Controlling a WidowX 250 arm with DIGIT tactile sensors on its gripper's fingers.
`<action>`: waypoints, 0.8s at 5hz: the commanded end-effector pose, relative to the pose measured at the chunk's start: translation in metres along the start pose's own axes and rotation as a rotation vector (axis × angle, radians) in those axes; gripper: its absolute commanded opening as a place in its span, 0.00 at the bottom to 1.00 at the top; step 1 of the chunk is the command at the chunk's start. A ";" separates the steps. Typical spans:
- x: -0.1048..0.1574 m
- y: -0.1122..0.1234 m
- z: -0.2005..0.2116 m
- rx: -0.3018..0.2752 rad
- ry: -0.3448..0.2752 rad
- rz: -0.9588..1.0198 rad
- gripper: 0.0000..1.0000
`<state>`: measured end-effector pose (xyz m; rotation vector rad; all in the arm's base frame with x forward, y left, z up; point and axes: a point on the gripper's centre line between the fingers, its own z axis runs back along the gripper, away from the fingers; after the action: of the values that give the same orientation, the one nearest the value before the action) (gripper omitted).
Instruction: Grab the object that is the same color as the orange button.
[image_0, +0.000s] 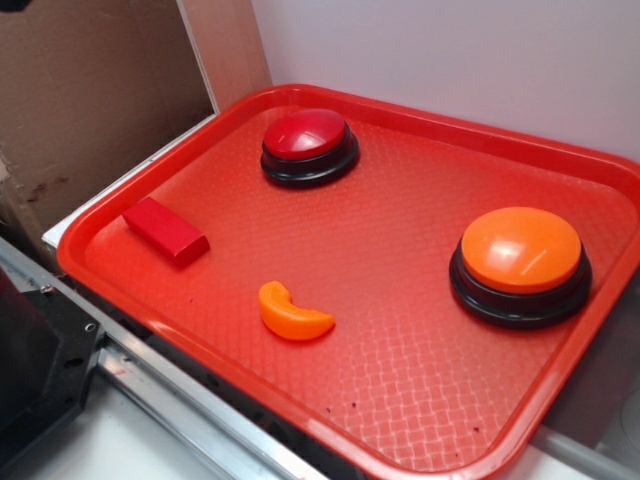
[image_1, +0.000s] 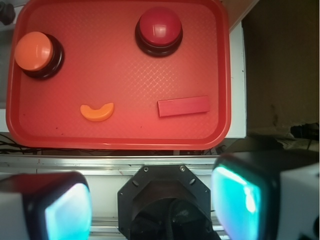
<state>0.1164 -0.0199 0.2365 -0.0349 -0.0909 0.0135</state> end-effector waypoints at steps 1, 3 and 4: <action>0.000 0.000 0.000 0.000 0.000 0.000 1.00; 0.015 -0.026 -0.037 0.075 -0.024 -0.219 1.00; 0.019 -0.045 -0.059 0.050 -0.055 -0.408 1.00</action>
<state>0.1395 -0.0644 0.1756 0.0367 -0.1292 -0.3842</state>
